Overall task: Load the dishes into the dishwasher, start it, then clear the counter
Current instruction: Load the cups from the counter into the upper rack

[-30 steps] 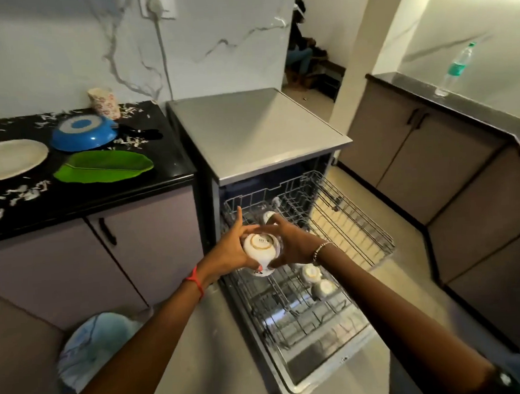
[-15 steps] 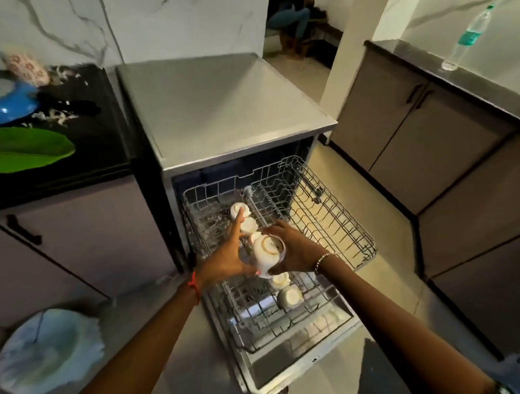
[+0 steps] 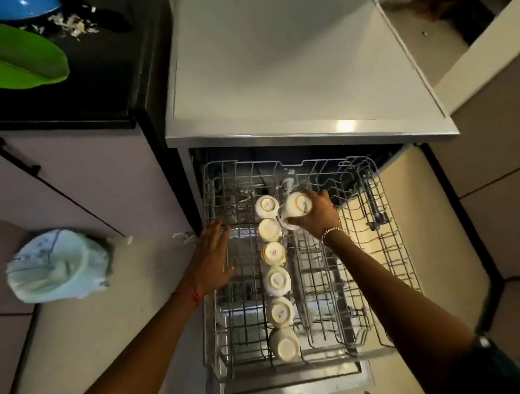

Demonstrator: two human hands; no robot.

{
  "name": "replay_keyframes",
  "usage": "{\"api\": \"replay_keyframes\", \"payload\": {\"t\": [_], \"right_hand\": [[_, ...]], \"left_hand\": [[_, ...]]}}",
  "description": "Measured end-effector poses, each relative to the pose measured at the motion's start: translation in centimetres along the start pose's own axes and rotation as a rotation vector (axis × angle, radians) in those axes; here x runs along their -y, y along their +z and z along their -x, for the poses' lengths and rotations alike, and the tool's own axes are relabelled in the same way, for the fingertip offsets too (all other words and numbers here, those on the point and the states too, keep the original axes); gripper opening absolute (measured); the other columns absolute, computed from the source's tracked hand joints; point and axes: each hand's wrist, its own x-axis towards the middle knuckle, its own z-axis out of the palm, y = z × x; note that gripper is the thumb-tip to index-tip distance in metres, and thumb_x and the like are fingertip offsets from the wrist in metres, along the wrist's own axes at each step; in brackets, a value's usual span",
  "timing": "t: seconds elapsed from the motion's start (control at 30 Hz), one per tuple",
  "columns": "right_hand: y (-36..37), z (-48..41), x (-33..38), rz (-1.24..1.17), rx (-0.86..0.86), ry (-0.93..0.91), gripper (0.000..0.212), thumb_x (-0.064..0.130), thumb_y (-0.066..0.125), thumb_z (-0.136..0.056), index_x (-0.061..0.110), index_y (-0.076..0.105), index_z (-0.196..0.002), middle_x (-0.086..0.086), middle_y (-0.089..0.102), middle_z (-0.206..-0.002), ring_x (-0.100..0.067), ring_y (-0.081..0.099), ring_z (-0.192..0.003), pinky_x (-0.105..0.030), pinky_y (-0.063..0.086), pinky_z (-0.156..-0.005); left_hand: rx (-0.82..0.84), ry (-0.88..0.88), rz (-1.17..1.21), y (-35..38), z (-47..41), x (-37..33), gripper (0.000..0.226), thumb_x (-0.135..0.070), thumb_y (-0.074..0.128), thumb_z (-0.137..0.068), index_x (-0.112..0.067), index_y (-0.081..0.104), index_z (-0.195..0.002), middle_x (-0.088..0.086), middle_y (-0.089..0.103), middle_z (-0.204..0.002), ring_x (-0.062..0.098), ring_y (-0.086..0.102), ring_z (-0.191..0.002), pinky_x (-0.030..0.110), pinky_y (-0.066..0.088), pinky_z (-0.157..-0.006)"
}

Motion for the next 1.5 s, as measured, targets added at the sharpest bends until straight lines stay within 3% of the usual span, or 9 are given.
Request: {"api": "replay_keyframes", "payload": {"t": [0.2, 0.37, 0.53, 0.9, 1.03, 1.17, 1.27, 1.37, 1.5], "right_hand": [[3.6, -8.8, 1.5, -0.103, 0.009, 0.0, 0.079, 0.023, 0.081, -0.067, 0.013, 0.04, -0.133, -0.017, 0.04, -0.133, -0.032, 0.037, -0.125, -0.036, 0.034, -0.105], [6.0, -13.2, 2.3, -0.038, 0.006, -0.003, 0.077, 0.029, 0.08, -0.067, 0.012, 0.04, -0.131, -0.019, 0.045, -0.13, -0.038, 0.046, -0.119, -0.046, 0.044, -0.097], [8.4, -14.7, 2.0, 0.089, 0.019, 0.034, 0.077, 0.038, 0.078, -0.069, 0.01, 0.038, -0.129, -0.017, 0.047, -0.128, -0.039, 0.05, -0.115, -0.044, 0.046, -0.093], [10.9, -16.8, 2.0, 0.218, 0.01, 0.098, 0.089, 0.049, 0.075, -0.068, 0.006, 0.032, -0.133, -0.019, 0.044, -0.13, -0.036, 0.051, -0.114, -0.04, 0.045, -0.087], [11.6, -17.2, 1.5, 0.312, 0.077, 0.117, 0.094, 0.053, 0.07, -0.071, 0.005, 0.025, -0.137, -0.022, 0.039, -0.136, -0.036, 0.042, -0.123, -0.04, 0.041, -0.093], [12.0, -17.5, 1.1, 0.306, 0.182, 0.167, 0.099, 0.057, 0.064, -0.075, 0.003, 0.017, -0.143, -0.021, 0.023, -0.148, -0.036, 0.029, -0.135, -0.044, 0.034, -0.104], [11.4, -18.0, 0.8, 0.182, 0.159, 0.208, 0.086, 0.055, 0.063, -0.076, 0.007, 0.03, -0.139, -0.017, 0.036, -0.142, -0.035, 0.041, -0.127, -0.042, 0.038, -0.1], [11.0, -18.5, -0.1, 0.016, 0.158, 0.241, 0.066, 0.041, 0.069, -0.076, 0.01, 0.045, -0.129, -0.014, 0.051, -0.131, -0.033, 0.051, -0.117, -0.039, 0.044, -0.097], [11.0, -18.9, -0.7, -0.16, 0.142, 0.242, 0.058, 0.025, 0.078, -0.071, 0.003, 0.054, -0.119, -0.016, 0.058, -0.122, -0.03, 0.057, -0.11, -0.032, 0.045, -0.087]], "left_hand": [[-0.018, -0.069, -0.045, 2.6, -2.1, 1.7, 0.104, -0.023, 0.078, -0.068, -0.001, 0.012, -0.146, 0.02, 0.007, -0.154, 0.038, 0.011, -0.141, 0.051, 0.027, -0.111], [-0.068, -0.127, -0.094, 4.3, -2.0, 1.9, 0.119, -0.041, 0.077, -0.064, -0.006, -0.001, -0.148, 0.018, 0.002, -0.155, 0.032, 0.002, -0.143, 0.039, 0.004, -0.117], [-0.098, -0.142, -0.188, 4.7, -2.0, 1.7, 0.114, -0.048, 0.073, -0.063, 0.0, 0.011, -0.146, 0.018, 0.008, -0.154, 0.032, 0.009, -0.141, 0.039, 0.009, -0.114], [-0.101, -0.188, -0.232, 5.0, -2.1, 1.8, 0.107, -0.051, 0.064, -0.066, -0.001, 0.014, -0.146, 0.017, 0.007, -0.155, 0.03, 0.01, -0.142, 0.036, 0.004, -0.116], [-0.086, -0.204, -0.229, 5.0, -2.3, 1.7, 0.11, -0.05, 0.069, -0.063, -0.001, 0.017, -0.146, 0.016, 0.008, -0.155, 0.029, 0.011, -0.142, 0.035, 0.003, -0.116], [-0.071, -0.214, -0.232, 4.9, -2.3, 1.7, 0.11, -0.05, 0.07, -0.063, -0.001, 0.016, -0.146, 0.016, 0.008, -0.155, 0.029, 0.011, -0.142, 0.034, 0.002, -0.116], [-0.071, -0.215, -0.22, 4.9, -2.3, 1.7, 0.111, -0.05, 0.07, -0.063, -0.002, 0.015, -0.146, 0.016, 0.008, -0.155, 0.029, 0.01, -0.142, 0.034, 0.002, -0.116], [-0.064, -0.211, -0.227, 4.9, -2.4, 1.7, 0.112, -0.051, 0.069, -0.062, -0.002, 0.013, -0.147, 0.015, 0.005, -0.155, 0.029, 0.009, -0.142, 0.033, 0.001, -0.116], [-0.069, -0.209, -0.224, 4.9, -2.3, 1.7, 0.116, -0.051, 0.07, -0.061, -0.003, 0.01, -0.147, 0.015, 0.007, -0.155, 0.029, 0.009, -0.142, 0.033, 0.0, -0.116]]}}
